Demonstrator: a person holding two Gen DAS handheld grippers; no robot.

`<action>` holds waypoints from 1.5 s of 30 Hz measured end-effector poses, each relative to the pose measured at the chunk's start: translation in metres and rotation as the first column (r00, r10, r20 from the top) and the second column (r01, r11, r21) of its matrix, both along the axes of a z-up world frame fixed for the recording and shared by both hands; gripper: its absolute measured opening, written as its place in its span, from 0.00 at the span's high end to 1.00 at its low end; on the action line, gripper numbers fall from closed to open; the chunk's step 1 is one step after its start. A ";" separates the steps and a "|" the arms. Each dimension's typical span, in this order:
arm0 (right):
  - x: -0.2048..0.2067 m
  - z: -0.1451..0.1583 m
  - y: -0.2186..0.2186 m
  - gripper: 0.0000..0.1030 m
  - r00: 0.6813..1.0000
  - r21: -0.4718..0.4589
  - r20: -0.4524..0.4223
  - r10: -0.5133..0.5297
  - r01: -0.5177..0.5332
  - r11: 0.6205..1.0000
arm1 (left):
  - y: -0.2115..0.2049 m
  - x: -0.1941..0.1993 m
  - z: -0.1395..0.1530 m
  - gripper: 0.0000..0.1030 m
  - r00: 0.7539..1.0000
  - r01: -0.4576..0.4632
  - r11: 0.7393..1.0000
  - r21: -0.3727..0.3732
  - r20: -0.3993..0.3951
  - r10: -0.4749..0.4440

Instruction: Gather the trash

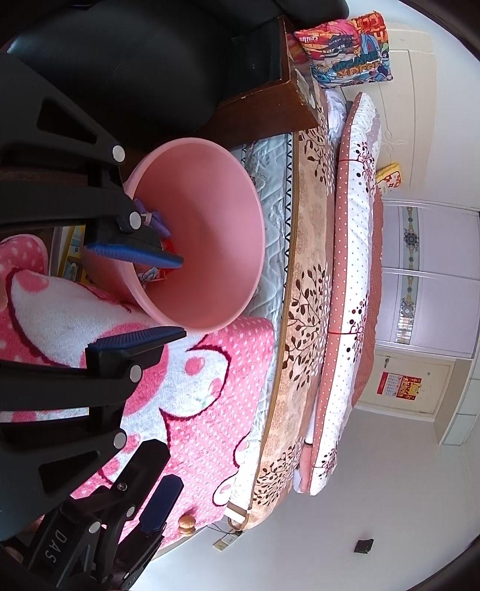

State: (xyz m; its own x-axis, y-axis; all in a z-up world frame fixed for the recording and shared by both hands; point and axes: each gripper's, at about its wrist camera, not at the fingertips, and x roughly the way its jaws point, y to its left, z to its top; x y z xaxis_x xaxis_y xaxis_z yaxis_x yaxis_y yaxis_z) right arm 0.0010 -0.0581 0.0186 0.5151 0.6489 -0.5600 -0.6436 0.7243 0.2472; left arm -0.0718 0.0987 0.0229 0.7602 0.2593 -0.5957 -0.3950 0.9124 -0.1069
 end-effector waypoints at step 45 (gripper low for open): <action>-0.009 0.007 -0.029 0.38 0.998 0.031 -0.002 -0.063 0.063 0.998 | -0.037 0.000 0.004 0.68 0.996 0.085 0.996 0.033 -0.001 -0.085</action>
